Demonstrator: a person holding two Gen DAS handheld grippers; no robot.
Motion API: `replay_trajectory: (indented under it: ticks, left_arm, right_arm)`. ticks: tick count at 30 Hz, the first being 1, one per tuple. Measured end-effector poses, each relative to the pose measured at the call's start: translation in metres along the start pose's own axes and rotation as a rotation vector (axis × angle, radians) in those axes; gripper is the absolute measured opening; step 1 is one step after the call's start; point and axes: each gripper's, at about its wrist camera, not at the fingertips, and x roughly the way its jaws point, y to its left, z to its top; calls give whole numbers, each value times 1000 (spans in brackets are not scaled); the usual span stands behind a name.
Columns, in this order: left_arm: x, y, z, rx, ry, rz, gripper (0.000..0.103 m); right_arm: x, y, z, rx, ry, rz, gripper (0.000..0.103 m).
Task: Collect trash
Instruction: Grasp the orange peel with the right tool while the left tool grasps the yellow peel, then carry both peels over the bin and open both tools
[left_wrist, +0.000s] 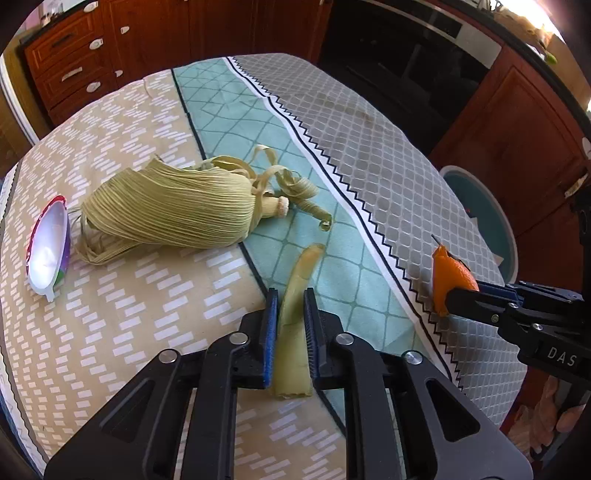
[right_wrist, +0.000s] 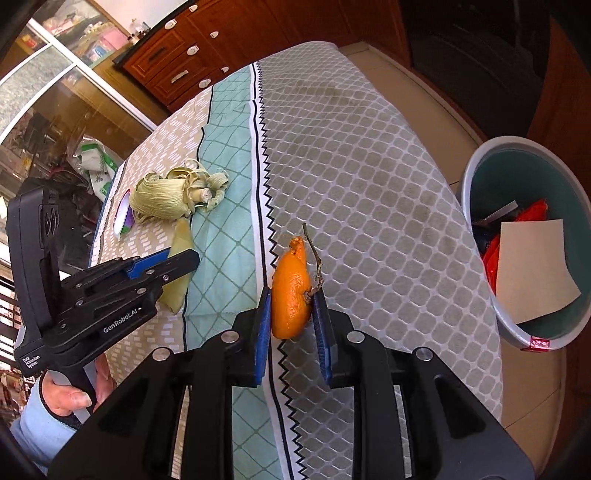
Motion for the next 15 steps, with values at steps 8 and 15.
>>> replay_trajectory:
  ticks: [8,15]
  left_arm:
    - [-7,-16,-5,15,33,15,6]
    - [-29,-33,-4,35,27,22,6]
  right_arm:
    - [-10,-22,-5,42,-28,34,21]
    - [-33,-42,-7,67,-73,58,21]
